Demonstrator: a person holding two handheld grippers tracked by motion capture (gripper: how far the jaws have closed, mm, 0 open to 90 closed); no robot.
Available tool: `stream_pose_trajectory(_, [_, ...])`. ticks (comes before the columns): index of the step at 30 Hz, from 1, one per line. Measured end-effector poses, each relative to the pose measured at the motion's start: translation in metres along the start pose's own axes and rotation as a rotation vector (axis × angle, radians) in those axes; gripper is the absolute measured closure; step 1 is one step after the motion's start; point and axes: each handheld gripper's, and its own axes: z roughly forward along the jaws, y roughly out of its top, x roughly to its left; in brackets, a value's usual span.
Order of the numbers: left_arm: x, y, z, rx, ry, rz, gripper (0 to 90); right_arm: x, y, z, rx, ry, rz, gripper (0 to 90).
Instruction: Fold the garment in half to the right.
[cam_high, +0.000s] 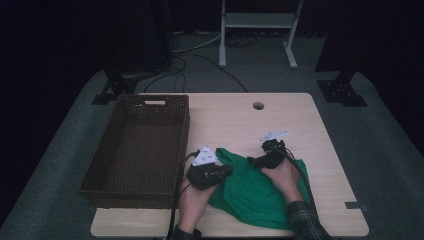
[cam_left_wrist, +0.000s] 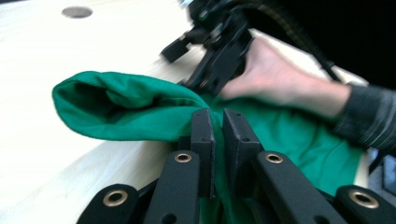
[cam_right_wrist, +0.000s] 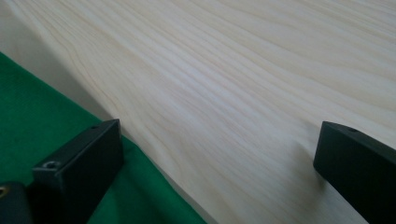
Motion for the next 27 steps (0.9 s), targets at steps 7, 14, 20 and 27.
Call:
stream_pose_trajectory(7, [-0.006,0.014,0.017,-0.018,-0.082,0.003,83.9,0.008,0.006,0.006,0.000,0.004,-0.001,0.3])
stream_pose_trajectory(14, [-0.003,0.014,0.014,-0.027,-0.080,-0.009,83.9,0.002,0.004,-0.017,-0.019,0.048,-0.055,0.3])
stream_pose_trajectory(20, [0.001,0.009,0.009,-0.031,-0.067,-0.026,83.9,0.002,-0.020,-0.055,-0.046,0.154,-0.139,0.3])
stream_pose_trajectory(27, [0.001,0.007,0.006,-0.028,-0.061,-0.025,83.9,0.015,-0.057,-0.079,-0.034,0.262,-0.240,0.3])
